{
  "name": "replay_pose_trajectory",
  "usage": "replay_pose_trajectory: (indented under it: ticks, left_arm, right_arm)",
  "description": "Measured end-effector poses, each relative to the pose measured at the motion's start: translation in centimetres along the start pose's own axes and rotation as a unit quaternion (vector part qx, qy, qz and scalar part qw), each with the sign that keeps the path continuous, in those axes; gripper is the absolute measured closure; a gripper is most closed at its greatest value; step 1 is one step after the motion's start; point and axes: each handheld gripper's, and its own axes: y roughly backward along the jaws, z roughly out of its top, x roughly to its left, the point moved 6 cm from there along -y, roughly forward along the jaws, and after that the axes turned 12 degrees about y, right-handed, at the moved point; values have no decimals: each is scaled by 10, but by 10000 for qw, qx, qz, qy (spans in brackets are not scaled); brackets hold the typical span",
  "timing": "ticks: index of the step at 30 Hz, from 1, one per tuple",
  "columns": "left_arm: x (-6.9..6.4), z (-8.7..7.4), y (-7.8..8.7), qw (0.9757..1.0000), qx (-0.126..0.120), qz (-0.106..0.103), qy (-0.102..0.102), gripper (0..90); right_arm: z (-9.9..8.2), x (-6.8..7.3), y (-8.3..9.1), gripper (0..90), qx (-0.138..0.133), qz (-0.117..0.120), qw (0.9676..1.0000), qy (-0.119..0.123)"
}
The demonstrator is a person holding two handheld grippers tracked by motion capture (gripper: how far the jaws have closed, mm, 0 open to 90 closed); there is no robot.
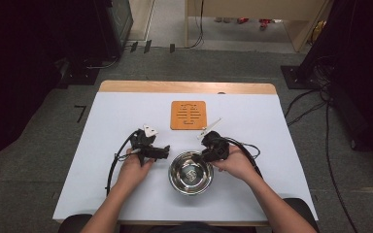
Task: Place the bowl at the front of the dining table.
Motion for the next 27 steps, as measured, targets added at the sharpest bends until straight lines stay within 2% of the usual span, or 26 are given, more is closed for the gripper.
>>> replay_pose_trajectory:
  ticks: [22,27]
  left_arm:
    - [0,0,0,10000,-5,-1,7,0]
    - [0,0,0,10000,0,-1,1,0]
  right_arm:
    - [-4,-13,3,874,-47,-178,9994,-285]
    - [-7,-21,1,874,-30,-248,9990,-379]
